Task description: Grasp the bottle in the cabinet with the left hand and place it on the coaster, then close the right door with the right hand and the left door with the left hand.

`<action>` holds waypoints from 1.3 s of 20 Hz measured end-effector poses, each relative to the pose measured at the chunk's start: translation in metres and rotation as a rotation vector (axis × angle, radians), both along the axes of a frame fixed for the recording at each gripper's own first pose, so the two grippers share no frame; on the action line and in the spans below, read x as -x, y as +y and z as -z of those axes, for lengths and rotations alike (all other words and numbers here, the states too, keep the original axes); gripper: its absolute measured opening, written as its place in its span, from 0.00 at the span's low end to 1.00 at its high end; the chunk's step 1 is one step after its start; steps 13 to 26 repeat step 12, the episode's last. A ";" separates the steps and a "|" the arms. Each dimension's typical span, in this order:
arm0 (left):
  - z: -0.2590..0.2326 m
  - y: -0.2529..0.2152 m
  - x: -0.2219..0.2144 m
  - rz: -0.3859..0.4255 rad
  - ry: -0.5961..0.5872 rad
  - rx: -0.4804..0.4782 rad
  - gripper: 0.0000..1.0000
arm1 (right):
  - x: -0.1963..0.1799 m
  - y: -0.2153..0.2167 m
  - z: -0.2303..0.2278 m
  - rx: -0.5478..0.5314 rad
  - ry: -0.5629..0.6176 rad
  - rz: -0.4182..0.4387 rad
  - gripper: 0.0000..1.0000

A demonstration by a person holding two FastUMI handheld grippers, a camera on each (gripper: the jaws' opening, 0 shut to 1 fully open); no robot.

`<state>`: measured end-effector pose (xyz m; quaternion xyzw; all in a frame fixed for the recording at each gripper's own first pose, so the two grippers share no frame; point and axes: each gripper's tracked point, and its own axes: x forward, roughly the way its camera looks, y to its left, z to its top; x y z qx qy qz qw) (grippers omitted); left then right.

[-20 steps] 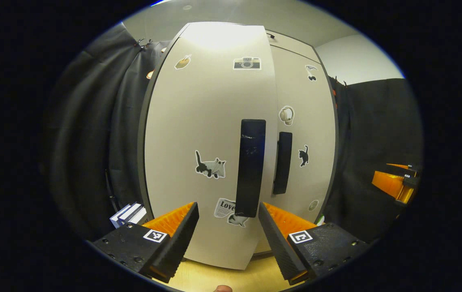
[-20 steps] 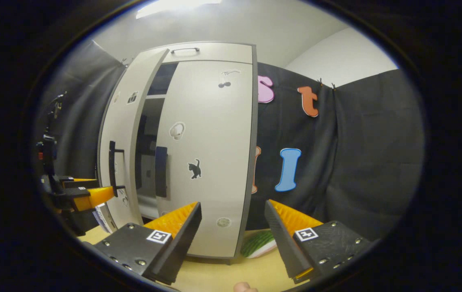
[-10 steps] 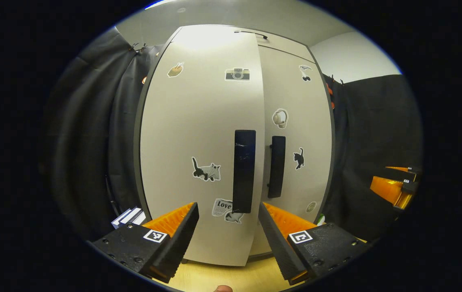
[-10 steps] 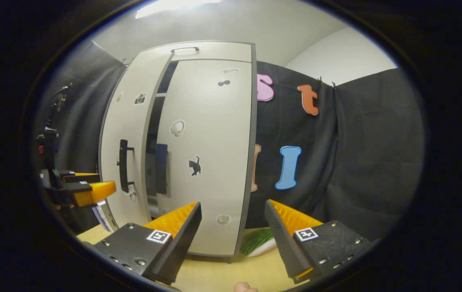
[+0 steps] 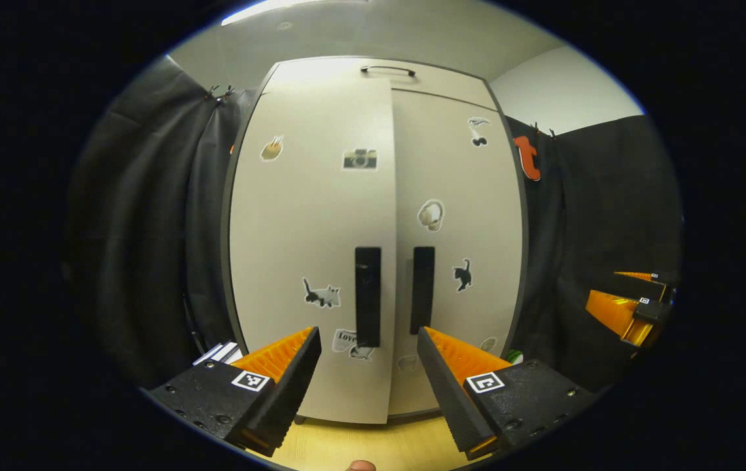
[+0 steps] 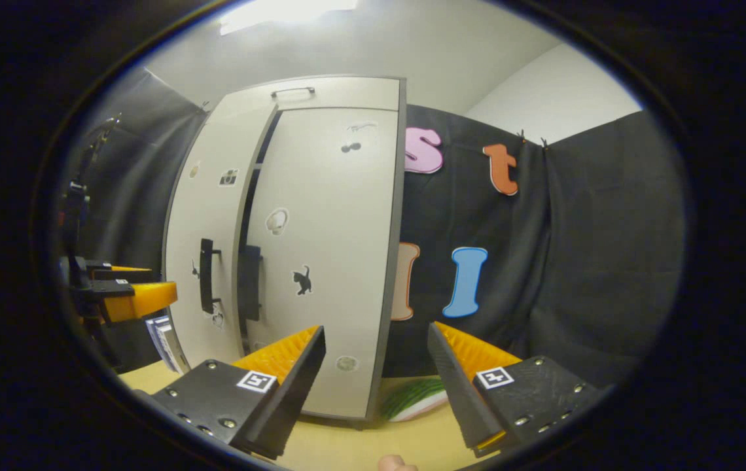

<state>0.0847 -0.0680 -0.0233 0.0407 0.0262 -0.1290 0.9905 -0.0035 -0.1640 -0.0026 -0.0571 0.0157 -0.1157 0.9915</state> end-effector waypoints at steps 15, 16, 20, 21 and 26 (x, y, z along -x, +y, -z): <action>-0.115 -0.193 0.040 0.075 -0.129 0.061 0.95 | 0.034 -0.174 -0.093 0.020 -0.117 0.056 0.95; -0.115 -0.193 0.040 0.075 -0.129 0.061 0.95 | 0.034 -0.174 -0.093 0.020 -0.117 0.056 0.95; -0.115 -0.193 0.040 0.075 -0.129 0.061 0.95 | 0.034 -0.174 -0.093 0.020 -0.117 0.056 0.95; -0.115 -0.193 0.040 0.075 -0.129 0.061 0.95 | 0.034 -0.174 -0.093 0.020 -0.117 0.056 0.95; -0.115 -0.193 0.040 0.075 -0.129 0.061 0.95 | 0.034 -0.174 -0.093 0.020 -0.117 0.056 0.95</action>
